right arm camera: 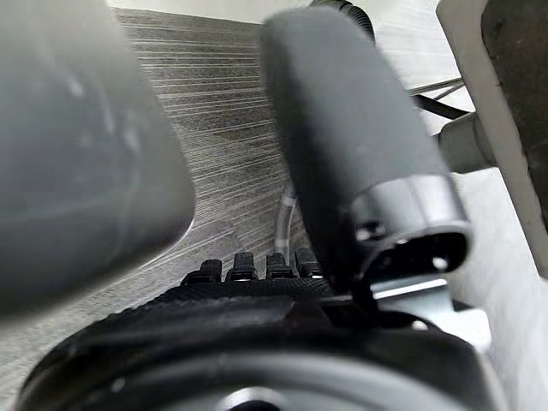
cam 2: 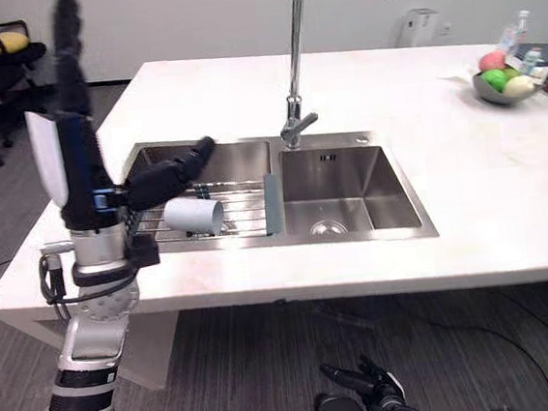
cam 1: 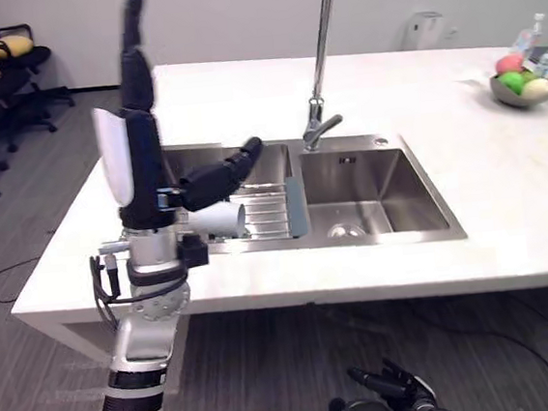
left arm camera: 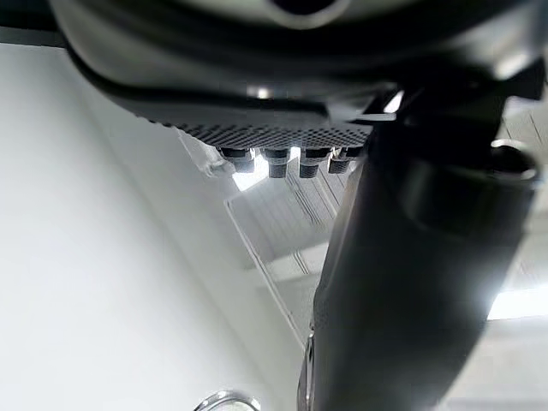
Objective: Walk over to the sink, pick up the cup, carry it to the dishwasher, place the cup inside the dishwasher, then close the dishwasher door
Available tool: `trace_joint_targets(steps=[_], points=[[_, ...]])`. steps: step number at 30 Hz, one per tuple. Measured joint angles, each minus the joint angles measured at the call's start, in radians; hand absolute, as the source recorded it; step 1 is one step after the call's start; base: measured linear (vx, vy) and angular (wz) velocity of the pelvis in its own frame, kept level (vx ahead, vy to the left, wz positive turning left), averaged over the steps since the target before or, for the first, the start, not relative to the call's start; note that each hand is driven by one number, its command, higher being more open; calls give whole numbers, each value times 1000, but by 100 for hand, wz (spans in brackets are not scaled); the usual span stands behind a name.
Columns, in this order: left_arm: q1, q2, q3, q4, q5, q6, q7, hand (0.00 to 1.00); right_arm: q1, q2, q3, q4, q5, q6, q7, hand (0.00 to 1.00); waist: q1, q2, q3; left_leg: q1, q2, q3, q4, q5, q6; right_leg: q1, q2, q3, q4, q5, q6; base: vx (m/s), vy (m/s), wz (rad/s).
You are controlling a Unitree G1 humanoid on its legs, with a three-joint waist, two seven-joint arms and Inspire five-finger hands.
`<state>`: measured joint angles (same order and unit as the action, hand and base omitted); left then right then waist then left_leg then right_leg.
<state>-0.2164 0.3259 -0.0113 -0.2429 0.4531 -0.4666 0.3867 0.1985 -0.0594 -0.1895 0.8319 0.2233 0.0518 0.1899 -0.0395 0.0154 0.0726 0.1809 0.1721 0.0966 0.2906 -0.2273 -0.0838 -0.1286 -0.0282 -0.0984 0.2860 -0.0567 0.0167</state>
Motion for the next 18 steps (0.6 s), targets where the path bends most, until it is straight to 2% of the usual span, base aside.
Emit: trace_joint_targets(steps=[2,3,4,6,7,8,9,11,15,18], points=[[4,-10,0,-4,38,23,-4,100,4,-10,-1,-9,-6,14,18,100,0,8,4,-72,23,1,166,15,-17,52,-1,-28,-36,-5,-5,212,-210,43],[10,-19,2,1,105,50,-3,100,7,-13,1,-9,-22,21,32,100,3,3,3,-123,45,12,276,37,-20,84,-10,-48,-68,-7,-10,96,-70,36],[14,-20,2,11,134,56,-3,100,9,-14,1,-7,-24,25,38,100,6,0,0,-137,61,43,290,36,-18,97,-13,-57,-81,-7,-11,108,-51,49],[16,-4,-7,80,295,94,-11,100,-7,-29,-1,30,-24,34,46,100,0,-1,-4,-132,99,169,148,20,21,134,-45,-93,-114,-3,-4,83,-12,48],[16,2,-16,96,313,106,-22,100,-11,-36,-1,39,-23,34,49,100,-2,4,-7,-133,99,187,83,51,36,134,-51,-99,-118,-1,1,64,46,35],[16,10,-24,119,356,130,-53,100,-23,-57,-2,57,-20,35,54,100,-6,30,-19,-137,94,194,-22,148,20,124,-52,-104,-125,6,16,66,116,25],[13,26,-27,152,404,141,-90,100,-32,-64,-2,70,-20,43,57,100,-13,33,-22,-102,69,187,-120,169,-12,126,-59,-108,-156,25,32,70,140,22],[-1,73,-40,205,454,140,-154,100,-38,-67,-9,76,-14,46,62,100,-32,43,-26,-76,49,185,-232,188,-38,125,-61,-128,-194,49,46,4,190,26],[-25,226,-96,303,491,135,-293,100,-38,-73,-41,103,20,65,59,100,-49,54,-33,-96,-2,193,-274,194,-33,127,-88,-124,-294,122,73,-36,121,3],[-66,284,-112,394,490,134,-321,100,-40,-79,-39,102,13,76,65,100,-59,57,-34,-97,-23,210,-286,202,-21,133,-100,-112,-344,165,77,-66,53,-14]])
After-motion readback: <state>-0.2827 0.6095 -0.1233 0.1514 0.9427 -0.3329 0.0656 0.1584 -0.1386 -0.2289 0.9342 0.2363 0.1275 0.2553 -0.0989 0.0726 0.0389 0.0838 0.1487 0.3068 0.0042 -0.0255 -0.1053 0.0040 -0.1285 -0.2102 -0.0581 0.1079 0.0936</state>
